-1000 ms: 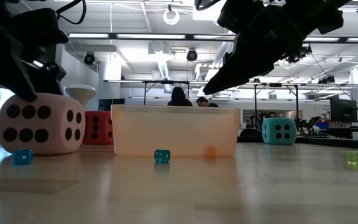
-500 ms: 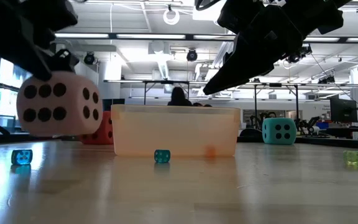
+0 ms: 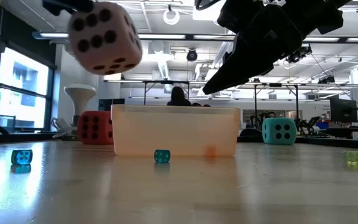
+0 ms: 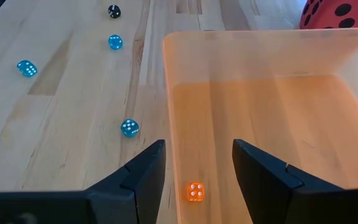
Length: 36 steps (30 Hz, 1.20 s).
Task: Pick & Place Dice
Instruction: Put the large pink die into the orange bin
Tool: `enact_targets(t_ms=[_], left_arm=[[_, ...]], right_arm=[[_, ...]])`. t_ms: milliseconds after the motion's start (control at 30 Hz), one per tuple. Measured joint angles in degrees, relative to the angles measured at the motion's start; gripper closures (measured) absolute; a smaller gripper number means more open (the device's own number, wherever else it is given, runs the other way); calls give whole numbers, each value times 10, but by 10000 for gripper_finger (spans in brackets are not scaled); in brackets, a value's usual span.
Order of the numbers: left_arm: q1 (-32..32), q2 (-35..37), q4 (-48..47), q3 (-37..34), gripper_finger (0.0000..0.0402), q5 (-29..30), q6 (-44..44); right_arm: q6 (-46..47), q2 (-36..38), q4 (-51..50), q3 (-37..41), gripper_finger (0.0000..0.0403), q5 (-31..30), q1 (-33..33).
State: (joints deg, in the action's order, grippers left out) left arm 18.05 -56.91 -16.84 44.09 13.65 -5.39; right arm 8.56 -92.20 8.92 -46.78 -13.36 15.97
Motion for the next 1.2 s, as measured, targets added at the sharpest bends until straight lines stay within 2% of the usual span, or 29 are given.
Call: enact_targets(t_ms=[167, 367, 433, 700, 967, 1200], left_arm=[[-81, -9, 14, 1, 53, -15, 23], [-194, -56, 91, 1, 53, -163, 58], [-222, -79, 116, 1, 53, -189, 58], [-283, -135, 129, 1, 53, -194, 73], [-288, -149, 141, 1, 46, -194, 72], [-288, -149, 143, 1, 45, -194, 117]], right_arm=[[-26, 0, 15, 0, 225, -2, 2], [-27, 0, 16, 0, 225, -2, 2], [-28, 0, 16, 0, 225, -2, 2], [-28, 0, 12, 0, 225, -1, 2], [-27, 0, 8, 0, 225, 0, 2], [-24, 0, 9, 0, 225, 0, 2]])
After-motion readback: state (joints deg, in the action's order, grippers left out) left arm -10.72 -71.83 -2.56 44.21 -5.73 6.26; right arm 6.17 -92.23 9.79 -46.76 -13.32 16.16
